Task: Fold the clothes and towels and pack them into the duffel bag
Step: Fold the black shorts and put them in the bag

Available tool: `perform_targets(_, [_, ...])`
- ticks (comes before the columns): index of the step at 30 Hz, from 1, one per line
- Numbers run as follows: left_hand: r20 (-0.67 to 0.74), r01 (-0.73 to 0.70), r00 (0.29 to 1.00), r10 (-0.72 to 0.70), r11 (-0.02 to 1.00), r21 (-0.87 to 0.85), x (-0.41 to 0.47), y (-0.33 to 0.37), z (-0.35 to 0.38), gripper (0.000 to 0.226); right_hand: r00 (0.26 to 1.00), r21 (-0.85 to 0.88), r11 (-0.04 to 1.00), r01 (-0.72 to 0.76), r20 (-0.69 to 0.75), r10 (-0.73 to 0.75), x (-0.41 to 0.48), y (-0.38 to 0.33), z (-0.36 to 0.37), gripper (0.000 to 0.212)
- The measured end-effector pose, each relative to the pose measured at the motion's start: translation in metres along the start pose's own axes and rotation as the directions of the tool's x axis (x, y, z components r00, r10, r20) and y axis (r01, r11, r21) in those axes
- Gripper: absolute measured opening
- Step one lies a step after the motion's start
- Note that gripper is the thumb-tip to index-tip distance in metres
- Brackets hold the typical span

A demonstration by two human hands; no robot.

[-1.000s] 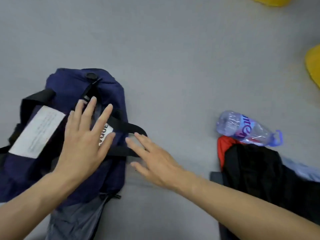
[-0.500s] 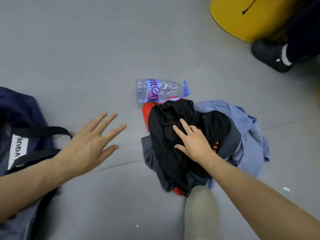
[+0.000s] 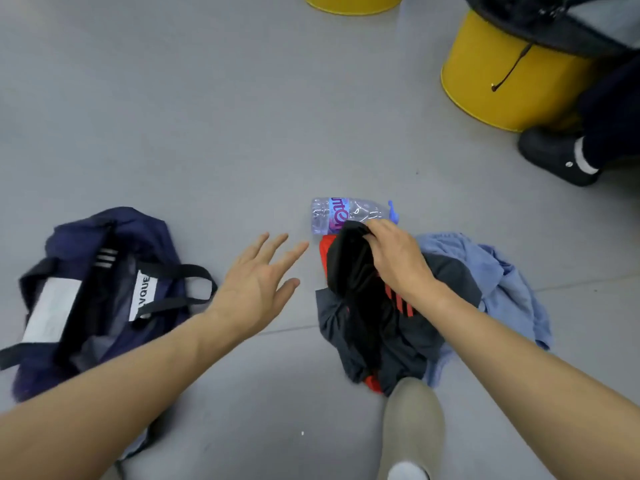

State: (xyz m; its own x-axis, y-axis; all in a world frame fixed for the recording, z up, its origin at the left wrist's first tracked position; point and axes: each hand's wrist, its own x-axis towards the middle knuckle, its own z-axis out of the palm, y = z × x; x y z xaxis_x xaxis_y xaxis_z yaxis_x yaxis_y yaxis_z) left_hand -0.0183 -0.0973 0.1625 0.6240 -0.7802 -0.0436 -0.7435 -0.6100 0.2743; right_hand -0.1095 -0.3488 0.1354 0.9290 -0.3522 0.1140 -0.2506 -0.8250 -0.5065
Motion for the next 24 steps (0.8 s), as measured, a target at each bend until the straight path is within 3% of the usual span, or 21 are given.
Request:
perform_targets(4, [-0.037,0.103,0.993,-0.111,0.981,-0.165,-0.04,0.009,-0.058,0.063,0.992,0.095,0.987,0.126,-0.004,-0.126,0.013,-0.087,-0.041,0.01])
perform_targets(8, [-0.041,0.156,0.984,-0.172,0.953,-0.26,-0.075,0.018,-0.108,0.059,0.998,0.255,0.965,0.06,0.015,-0.067,0.025,-0.17,-0.066,0.017])
perform_targets(12, [-0.066,0.286,0.93,-0.362,0.824,-0.489,-0.107,0.014,-0.133,0.017,1.0,0.434,0.9,-0.026,0.026,0.016,0.028,-0.231,-0.072,0.017])
perform_targets(14, [-0.129,0.278,0.905,-0.405,0.793,-0.542,-0.116,0.001,-0.14,0.029,0.999,0.466,0.884,-0.042,0.042,0.026,0.026,-0.25,-0.067,0.017])
perform_targets(18, [-0.133,0.248,0.894,-0.429,0.719,-0.649,-0.116,-0.02,-0.172,0.022,0.991,0.512,0.848,-0.136,0.075,0.114,0.017,-0.263,-0.043,0.019])
perform_targets(24, [-0.1,0.234,0.856,-0.507,0.554,-0.799,-0.116,-0.036,-0.18,0.025,0.941,0.601,0.726,-0.333,0.262,0.215,0.007,-0.275,-0.022,0.016])
